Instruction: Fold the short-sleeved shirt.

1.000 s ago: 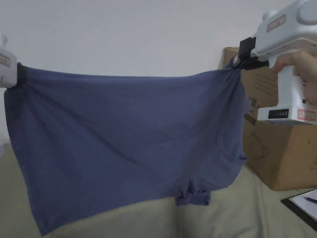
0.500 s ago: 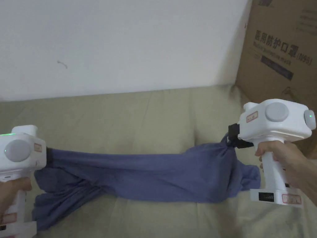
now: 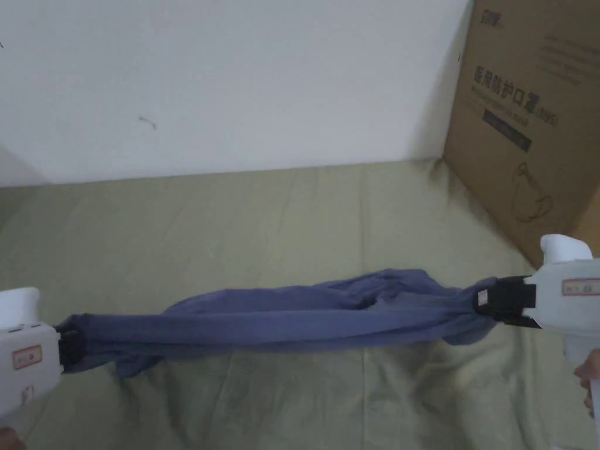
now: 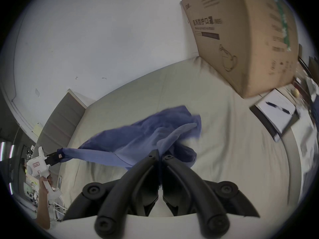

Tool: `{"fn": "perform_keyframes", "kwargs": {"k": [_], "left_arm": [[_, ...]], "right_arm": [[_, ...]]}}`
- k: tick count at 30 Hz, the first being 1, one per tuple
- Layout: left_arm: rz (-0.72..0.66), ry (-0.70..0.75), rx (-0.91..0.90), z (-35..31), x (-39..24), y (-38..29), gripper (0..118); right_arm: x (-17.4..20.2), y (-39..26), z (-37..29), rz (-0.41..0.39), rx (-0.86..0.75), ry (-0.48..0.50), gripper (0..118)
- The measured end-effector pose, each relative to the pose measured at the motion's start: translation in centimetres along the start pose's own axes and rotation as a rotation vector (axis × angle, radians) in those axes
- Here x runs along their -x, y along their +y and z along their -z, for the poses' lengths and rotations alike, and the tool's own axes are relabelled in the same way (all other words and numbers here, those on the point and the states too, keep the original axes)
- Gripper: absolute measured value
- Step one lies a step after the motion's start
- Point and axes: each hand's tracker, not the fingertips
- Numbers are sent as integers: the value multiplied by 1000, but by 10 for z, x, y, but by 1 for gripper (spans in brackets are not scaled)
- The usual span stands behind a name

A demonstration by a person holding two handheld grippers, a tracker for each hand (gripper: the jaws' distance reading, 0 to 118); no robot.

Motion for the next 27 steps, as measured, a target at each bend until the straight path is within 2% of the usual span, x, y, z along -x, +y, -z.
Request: {"fn": "perform_keyframes", "kwargs": {"k": [4, 6, 8, 9, 11, 14, 19, 22, 23, 24, 25, 27], "left_arm": [[-4, 5, 20, -70, 17, -67, 0], [9, 40, 66, -92, 26, -104, 0], [-18, 20, 115, -112, 35, -137, 0], [-22, 6, 128, -120, 40, -153, 0], [-41, 11, 140, -139, 48, -178, 0], [2, 30, 151, -156, 52, -212, 0], [78, 37, 181, -158, 55, -239, 0], [57, 29, 197, -154, 57, -246, 1], [55, 34, 199, -151, 58, -247, 2], [44, 34, 195, -149, 60, -247, 6], [35, 32, 202, -148, 58, -247, 26], [5, 41, 213, -147, 61, -246, 45]], "right_arm": [[7, -80, -63, 3, 21, 8, 1], [3, -122, -82, -33, 56, 22, 1], [-1, -157, -100, 24, 81, -23, 1], [-5, -175, -110, 82, 85, -5, 1], [-15, -205, -127, 141, 85, 22, 1], [-22, -246, -151, 119, 77, 5, 1], [-30, -292, -174, 144, 93, -11, 1], [-38, -306, -166, 161, 93, -9, 3], [-38, -308, -162, 158, 91, -12, 8], [-37, -308, -159, 156, 88, -26, 23], [-35, -309, -156, 147, 80, -37, 56], [-36, -308, -152, 135, 79, -78, 77]]}}
